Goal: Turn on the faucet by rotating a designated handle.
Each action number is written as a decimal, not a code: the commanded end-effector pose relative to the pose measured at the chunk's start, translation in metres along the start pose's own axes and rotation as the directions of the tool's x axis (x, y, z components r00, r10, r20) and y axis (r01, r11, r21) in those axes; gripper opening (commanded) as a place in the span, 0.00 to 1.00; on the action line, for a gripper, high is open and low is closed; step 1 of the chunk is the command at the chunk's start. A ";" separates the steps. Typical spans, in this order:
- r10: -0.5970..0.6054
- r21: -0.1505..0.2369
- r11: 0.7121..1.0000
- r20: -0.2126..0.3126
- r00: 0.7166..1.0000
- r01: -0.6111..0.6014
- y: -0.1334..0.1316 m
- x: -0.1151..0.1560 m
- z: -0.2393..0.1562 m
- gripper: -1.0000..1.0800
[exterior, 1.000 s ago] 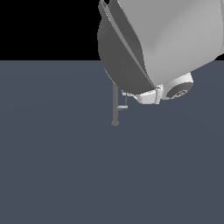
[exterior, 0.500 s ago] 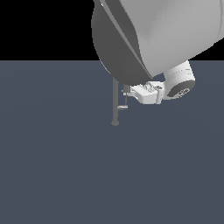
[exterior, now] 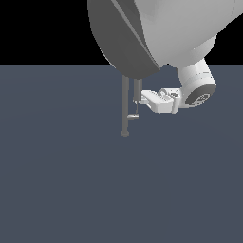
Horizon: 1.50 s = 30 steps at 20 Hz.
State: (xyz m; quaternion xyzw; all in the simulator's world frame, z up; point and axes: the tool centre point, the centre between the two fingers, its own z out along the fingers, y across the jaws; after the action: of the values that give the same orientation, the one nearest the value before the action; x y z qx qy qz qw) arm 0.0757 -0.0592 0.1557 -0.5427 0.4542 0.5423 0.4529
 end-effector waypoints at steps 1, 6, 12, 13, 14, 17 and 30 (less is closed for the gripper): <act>0.000 -0.003 1.000 0.002 1.000 0.000 0.004 -0.003 0.000 0.00; 0.001 0.000 1.000 0.001 1.000 -0.001 0.009 0.000 0.000 0.00; 0.000 -0.002 1.000 0.001 1.000 0.000 0.023 0.001 0.000 0.00; 0.000 -0.002 1.000 0.001 1.000 0.000 0.026 0.001 0.000 0.00; 0.000 -0.002 1.000 0.001 1.000 0.000 0.028 0.001 0.000 0.00; 0.000 -0.002 1.000 0.001 1.000 0.000 0.036 0.001 0.000 0.00; 0.000 -0.003 1.000 0.001 1.000 0.000 0.064 0.020 0.000 0.00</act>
State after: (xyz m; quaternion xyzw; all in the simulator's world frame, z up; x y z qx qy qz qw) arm 0.0204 -0.0689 0.1448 -0.5481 0.4488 0.5386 0.4562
